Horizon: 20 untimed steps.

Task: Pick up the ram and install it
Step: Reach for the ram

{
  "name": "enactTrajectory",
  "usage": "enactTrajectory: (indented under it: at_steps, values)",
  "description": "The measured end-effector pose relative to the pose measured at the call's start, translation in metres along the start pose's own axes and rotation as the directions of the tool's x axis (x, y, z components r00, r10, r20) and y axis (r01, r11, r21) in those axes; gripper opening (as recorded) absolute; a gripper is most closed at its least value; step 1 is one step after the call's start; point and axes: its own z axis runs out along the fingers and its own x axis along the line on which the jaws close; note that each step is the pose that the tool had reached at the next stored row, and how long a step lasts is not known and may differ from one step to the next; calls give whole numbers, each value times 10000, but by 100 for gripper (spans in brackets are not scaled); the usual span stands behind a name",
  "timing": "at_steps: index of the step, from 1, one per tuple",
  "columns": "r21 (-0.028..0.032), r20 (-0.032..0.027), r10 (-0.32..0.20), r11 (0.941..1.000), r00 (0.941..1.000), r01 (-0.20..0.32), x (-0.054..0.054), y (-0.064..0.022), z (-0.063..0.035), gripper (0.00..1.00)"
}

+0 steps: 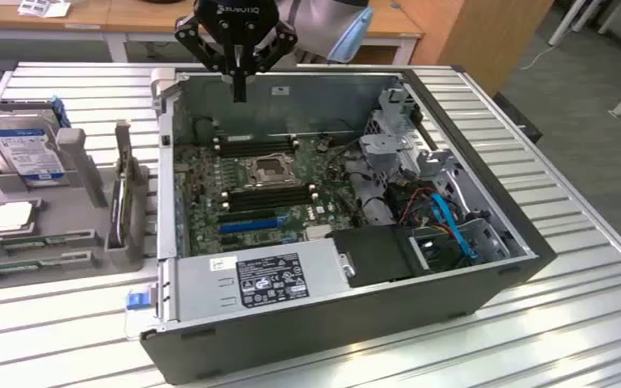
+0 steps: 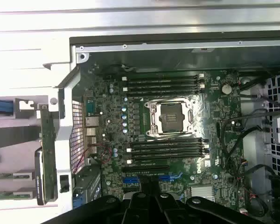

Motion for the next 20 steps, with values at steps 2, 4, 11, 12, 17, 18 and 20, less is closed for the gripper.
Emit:
enactTrajectory:
  at_steps: [2,4,11,12,17,18,20]
  values:
    - [0,0,0,10000,10000,0,0,0,0,11]
    - [0,0,0,10000,10000,0,0,0,0,11]
    - [0,0,0,10000,10000,0,0,0,0,11]
    - [0,0,1,10000,10000,-1,0,0,0,11]
    - [2,0,1,10000,10000,-1,83,-6,-2,11]
    - [2,0,1,10000,10000,-1,119,-9,-3,11]
    - [2,0,0,10000,10000,0,209,-16,-6,11]
